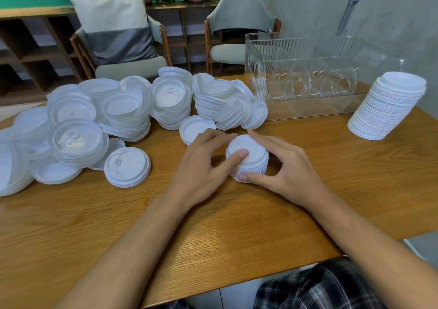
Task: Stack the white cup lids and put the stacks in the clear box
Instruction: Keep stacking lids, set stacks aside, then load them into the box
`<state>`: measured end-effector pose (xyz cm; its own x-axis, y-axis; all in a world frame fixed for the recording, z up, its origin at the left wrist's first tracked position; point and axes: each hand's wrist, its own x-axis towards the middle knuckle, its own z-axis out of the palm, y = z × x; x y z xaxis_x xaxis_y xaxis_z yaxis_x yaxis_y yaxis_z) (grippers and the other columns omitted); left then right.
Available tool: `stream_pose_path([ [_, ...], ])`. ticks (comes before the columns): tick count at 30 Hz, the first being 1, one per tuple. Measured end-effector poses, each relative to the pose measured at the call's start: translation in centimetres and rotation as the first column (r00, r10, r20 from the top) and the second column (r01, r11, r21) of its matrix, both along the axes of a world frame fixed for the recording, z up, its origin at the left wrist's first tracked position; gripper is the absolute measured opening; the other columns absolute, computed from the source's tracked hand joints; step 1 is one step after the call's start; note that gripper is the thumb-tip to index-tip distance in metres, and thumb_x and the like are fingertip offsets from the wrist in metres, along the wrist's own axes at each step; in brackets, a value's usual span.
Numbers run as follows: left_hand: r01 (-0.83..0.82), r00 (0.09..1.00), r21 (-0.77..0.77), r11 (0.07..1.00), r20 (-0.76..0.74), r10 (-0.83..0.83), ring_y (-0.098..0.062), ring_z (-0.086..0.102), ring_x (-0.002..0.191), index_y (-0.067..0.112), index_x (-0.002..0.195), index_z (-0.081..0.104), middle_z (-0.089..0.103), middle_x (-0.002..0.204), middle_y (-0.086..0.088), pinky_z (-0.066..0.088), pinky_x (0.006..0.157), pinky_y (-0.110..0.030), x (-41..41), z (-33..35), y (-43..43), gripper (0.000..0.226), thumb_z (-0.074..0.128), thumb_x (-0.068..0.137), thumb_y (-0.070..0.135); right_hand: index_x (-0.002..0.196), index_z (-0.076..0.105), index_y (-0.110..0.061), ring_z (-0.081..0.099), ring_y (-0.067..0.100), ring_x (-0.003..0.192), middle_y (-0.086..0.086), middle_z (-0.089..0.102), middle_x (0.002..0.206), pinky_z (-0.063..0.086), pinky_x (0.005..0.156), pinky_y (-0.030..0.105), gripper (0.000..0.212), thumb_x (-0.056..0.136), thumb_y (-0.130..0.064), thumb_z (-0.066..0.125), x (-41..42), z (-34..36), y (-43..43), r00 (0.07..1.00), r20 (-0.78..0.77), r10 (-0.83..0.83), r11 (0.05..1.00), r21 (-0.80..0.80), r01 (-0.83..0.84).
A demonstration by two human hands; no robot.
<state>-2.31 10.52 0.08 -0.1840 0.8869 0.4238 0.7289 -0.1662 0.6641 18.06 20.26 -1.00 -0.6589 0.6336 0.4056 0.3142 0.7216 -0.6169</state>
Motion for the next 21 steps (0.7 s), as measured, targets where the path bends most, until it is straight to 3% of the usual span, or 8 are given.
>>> stream_pose_path([
  [4, -0.133, 0.984, 0.106, 0.985, -0.105, 0.144, -0.008, 0.063, 0.111, 0.021, 0.120, 0.075, 0.068, 0.116, 0.010, 0.050, 0.093, -0.026, -1.4, 0.2, -0.1, 0.029, 0.067, 0.098, 0.038, 0.156, 0.047, -0.028, 0.049, -0.002, 0.136, -0.015, 0.058, 0.145, 0.041, 0.114, 0.028, 0.096, 0.074, -0.069, 0.077, 0.0, 0.1, -0.1, 1.000, 0.013, -0.020, 1.000, -0.022, 0.020],
  [7, -0.224, 0.943, 0.097, 0.970, -0.231, 0.240, -0.018, 0.065, 0.111, 0.016, 0.122, 0.073, 0.072, 0.117, 0.002, 0.051, 0.090, -0.034, -2.1, 0.0, 0.1, 0.028, 0.072, 0.094, 0.020, 0.156, 0.047, -0.028, 0.048, -0.001, 0.136, -0.016, 0.058, 0.144, 0.038, 0.113, 0.023, 0.096, 0.074, -0.067, 0.078, -0.1, 0.2, -0.2, 1.000, 0.016, -0.019, 0.999, -0.031, 0.020],
  [13, -0.284, 0.915, 0.030, 0.958, -0.289, 0.280, -0.022, 0.071, 0.101, 0.018, 0.122, 0.075, 0.078, 0.108, -0.001, 0.058, 0.080, -0.042, -2.7, 0.0, 0.1, 0.030, 0.070, 0.094, 0.008, 0.157, 0.046, -0.030, 0.047, -0.004, 0.135, -0.016, 0.058, 0.144, 0.037, 0.111, 0.020, 0.097, 0.074, -0.068, 0.077, 0.0, 0.4, -0.3, 0.999, 0.032, -0.021, 0.999, -0.044, 0.022],
  [17, -0.292, 0.914, 0.034, 0.956, -0.285, 0.289, -0.024, 0.072, 0.101, 0.017, 0.124, 0.074, 0.079, 0.107, -0.002, 0.056, 0.079, -0.038, -2.6, 0.0, 0.1, 0.033, 0.070, 0.093, 0.004, 0.157, 0.045, -0.030, 0.048, -0.001, 0.135, -0.015, 0.058, 0.144, 0.039, 0.113, 0.027, 0.097, 0.074, -0.069, 0.076, 0.0, 0.4, -0.3, 0.999, 0.036, -0.023, 0.999, -0.049, 0.024],
  [21, -0.284, 0.917, 0.057, 0.957, -0.273, 0.289, -0.021, 0.071, 0.097, 0.016, 0.119, 0.075, 0.078, 0.104, -0.001, 0.054, 0.078, -0.036, -2.7, 0.0, 0.2, 0.032, 0.073, 0.091, 0.002, 0.157, 0.045, -0.030, 0.047, -0.002, 0.135, -0.016, 0.057, 0.144, 0.038, 0.113, 0.026, 0.096, 0.074, -0.069, 0.076, 0.0, 0.4, -0.3, 0.999, 0.036, -0.022, 0.998, -0.051, 0.024],
])
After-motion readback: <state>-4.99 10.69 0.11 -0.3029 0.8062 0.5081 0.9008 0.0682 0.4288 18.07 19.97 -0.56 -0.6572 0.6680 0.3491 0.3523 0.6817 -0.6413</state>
